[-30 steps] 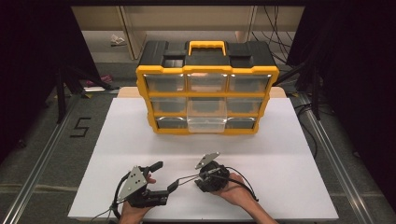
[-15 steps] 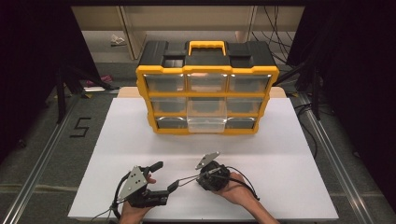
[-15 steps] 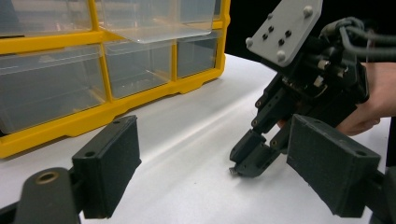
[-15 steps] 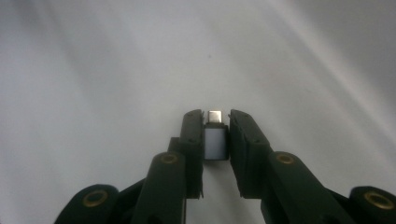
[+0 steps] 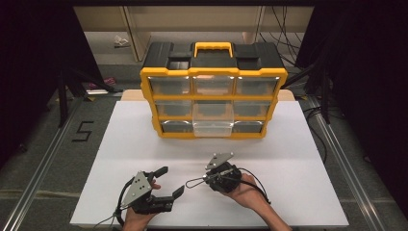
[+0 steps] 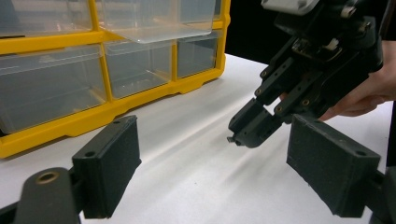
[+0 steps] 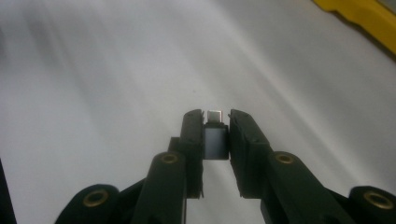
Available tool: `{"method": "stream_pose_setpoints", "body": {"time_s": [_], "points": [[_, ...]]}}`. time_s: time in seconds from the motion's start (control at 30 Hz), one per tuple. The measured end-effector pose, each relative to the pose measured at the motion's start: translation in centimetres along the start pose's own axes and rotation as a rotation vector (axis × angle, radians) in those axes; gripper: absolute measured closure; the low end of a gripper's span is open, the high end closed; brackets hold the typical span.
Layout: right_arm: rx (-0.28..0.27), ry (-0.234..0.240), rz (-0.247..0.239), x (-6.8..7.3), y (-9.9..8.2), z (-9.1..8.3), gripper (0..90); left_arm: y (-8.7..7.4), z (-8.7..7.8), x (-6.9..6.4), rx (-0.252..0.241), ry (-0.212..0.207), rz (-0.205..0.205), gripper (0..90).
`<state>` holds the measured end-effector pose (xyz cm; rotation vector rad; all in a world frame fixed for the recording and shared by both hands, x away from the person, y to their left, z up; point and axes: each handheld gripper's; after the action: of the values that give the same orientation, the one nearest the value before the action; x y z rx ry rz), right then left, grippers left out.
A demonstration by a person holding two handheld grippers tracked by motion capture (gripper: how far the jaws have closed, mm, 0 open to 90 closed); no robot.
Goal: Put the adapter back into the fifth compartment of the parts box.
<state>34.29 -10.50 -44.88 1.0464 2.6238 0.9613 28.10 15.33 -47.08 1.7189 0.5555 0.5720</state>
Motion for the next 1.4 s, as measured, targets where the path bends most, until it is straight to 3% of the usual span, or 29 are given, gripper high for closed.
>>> {"method": "stream_pose_setpoints", "body": {"time_s": [0.27, 1.4], "points": [[-0.091, -0.010, -0.001, -0.2, 0.4, -1.4, 76.2, 0.0, 0.0, 0.0, -0.001, 0.000, 0.001, 16.8], [-0.262, -0.039, 0.014, -0.9, 1.1, -4.4, 76.4, 0.0, 0.0, 0.0, -0.003, 0.003, 0.003, 16.8]]}}
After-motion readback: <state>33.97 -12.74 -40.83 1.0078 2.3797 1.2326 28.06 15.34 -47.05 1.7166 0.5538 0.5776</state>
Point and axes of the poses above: each handheld gripper's, and its own axes: z roughly forward along the jaws, y roughly out of its top, x roughly to its left, and after that the axes turned 10 degrees about z, right-handed
